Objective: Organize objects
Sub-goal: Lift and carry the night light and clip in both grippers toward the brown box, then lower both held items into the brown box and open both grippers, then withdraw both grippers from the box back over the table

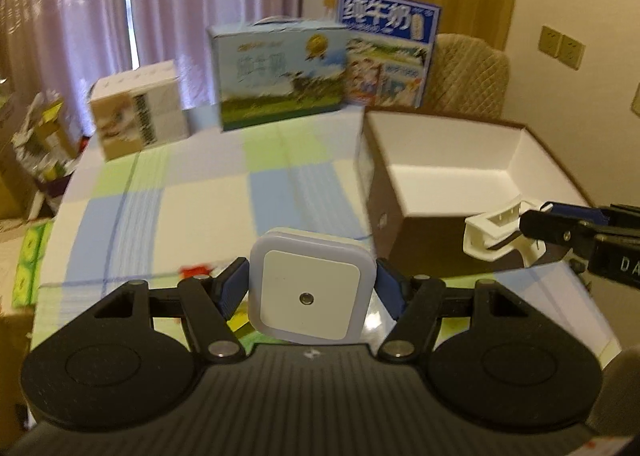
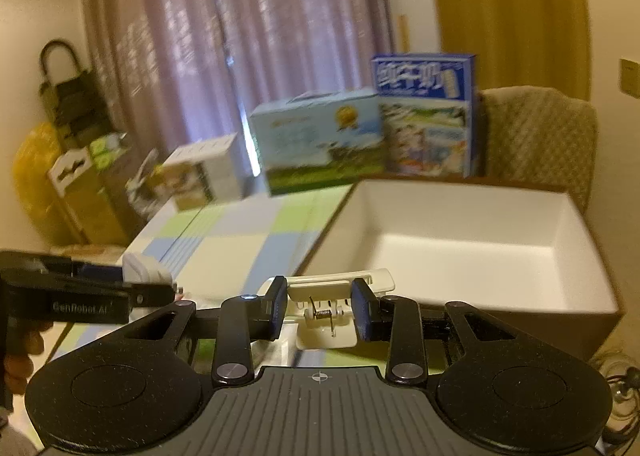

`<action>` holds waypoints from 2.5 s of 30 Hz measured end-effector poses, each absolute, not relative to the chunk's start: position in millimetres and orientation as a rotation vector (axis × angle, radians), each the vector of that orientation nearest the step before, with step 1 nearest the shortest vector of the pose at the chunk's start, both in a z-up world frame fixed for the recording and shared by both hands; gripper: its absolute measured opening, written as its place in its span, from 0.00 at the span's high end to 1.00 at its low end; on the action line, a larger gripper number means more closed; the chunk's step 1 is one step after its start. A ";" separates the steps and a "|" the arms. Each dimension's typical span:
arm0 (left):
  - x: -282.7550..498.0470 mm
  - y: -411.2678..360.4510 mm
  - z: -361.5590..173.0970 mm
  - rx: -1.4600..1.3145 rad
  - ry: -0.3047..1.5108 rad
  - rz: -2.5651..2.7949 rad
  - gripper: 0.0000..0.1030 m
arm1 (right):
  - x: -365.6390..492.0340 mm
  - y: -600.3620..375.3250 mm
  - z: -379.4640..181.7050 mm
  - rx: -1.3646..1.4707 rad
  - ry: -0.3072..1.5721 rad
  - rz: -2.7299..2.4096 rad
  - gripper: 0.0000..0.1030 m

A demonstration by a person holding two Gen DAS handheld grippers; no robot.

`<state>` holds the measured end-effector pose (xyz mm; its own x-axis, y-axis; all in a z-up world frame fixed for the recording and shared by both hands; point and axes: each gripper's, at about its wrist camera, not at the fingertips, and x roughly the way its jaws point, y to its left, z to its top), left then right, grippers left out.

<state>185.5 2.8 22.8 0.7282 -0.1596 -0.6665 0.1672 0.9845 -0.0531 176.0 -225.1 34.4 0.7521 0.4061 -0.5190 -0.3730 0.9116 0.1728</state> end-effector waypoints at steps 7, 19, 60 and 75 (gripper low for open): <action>221.5 -52.3 37.6 0.012 0.725 -0.273 0.38 | 208.0 -278.7 58.0 0.110 0.559 0.340 0.70; 285.9 -143.7 27.1 0.051 0.752 -0.362 0.38 | 258.1 -344.7 41.9 0.164 0.640 0.236 0.70; 366.8 -217.2 -51.7 0.145 0.943 -0.360 0.26 | 329.4 -385.2 -26.4 0.223 0.829 0.145 0.69; 353.5 -200.8 -38.1 0.162 0.904 -0.341 0.19 | 327.7 -380.9 -3.3 0.298 0.738 0.166 0.37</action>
<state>353.5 -200.8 -38.1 0.5693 -0.2217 -0.7916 0.3571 0.9341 -0.0048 327.7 -380.9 -3.3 0.7295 0.2523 -0.6357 -0.0443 0.9449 0.3242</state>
